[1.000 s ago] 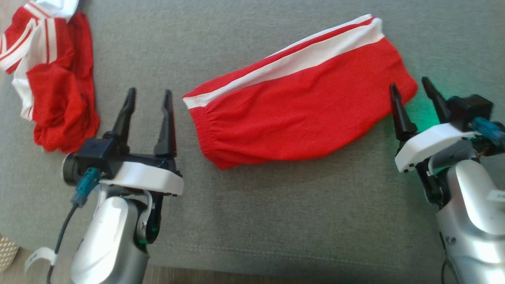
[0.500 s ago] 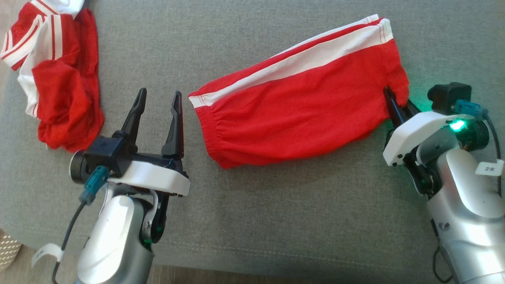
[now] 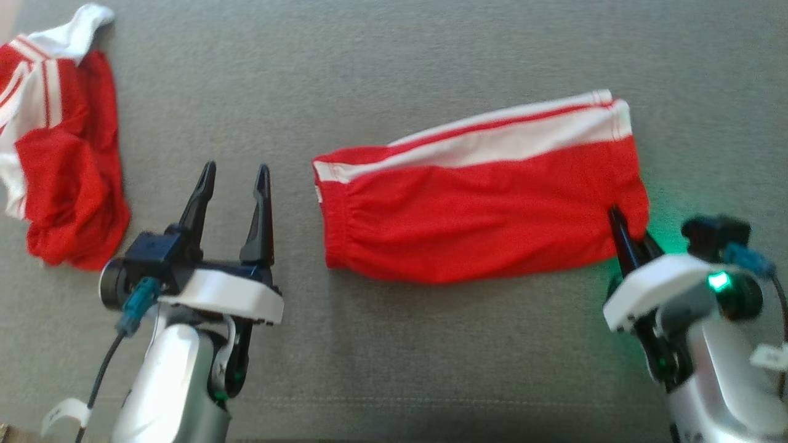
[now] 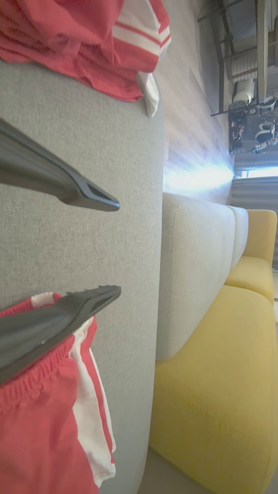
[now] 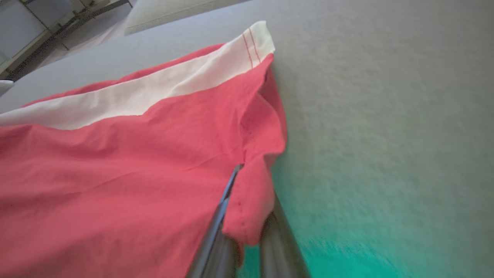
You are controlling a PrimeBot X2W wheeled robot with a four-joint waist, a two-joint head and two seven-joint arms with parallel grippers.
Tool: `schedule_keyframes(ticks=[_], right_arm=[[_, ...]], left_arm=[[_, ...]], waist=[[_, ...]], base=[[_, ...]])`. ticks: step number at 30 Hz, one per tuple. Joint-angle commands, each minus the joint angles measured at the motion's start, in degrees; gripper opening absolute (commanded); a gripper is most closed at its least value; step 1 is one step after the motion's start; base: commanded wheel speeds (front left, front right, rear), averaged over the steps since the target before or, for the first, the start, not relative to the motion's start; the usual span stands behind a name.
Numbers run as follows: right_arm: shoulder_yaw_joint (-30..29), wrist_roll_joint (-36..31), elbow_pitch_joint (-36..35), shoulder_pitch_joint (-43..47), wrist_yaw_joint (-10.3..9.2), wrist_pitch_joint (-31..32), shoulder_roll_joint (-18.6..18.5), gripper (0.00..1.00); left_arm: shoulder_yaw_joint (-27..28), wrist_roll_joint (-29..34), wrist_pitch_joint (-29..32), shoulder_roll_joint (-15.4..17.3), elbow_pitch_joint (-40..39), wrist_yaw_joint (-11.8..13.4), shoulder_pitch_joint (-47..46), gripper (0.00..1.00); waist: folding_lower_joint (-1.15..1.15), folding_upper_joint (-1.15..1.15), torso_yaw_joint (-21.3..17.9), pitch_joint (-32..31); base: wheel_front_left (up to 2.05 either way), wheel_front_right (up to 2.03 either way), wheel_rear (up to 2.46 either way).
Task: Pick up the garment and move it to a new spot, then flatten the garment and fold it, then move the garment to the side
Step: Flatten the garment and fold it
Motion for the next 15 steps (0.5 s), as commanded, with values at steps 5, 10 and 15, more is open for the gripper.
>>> schedule_keyframes(ticks=[5, 10, 15], right_arm=[[-3.1, -1.9, -5.7, 5.2, 0.2, 1.8, 1.8, 0.0], [-4.7, -2.5, -9.3, 7.7, 0.2, 2.9, 3.3, 0.0], [-5.7, -2.6, -10.7, 8.7, 0.2, 3.4, 4.0, 0.0]], left_arm=[[1.8, 0.5, -0.5, 1.7, -2.2, 0.1, -0.1, 1.0], [1.7, 0.4, -0.3, 2.0, -2.4, 0.2, -0.1, 1.0], [1.4, 0.0, 0.2, 2.2, -2.5, 0.1, 0.0, 1.0]], waist=[[0.0, 0.0, -2.2, -0.7], [0.0, 0.0, -3.1, -0.5], [0.0, 0.0, -3.4, -0.7]], base=[[0.0, 0.0, 0.0], [0.0, 0.0, 0.0], [0.0, 0.0, 0.0]])
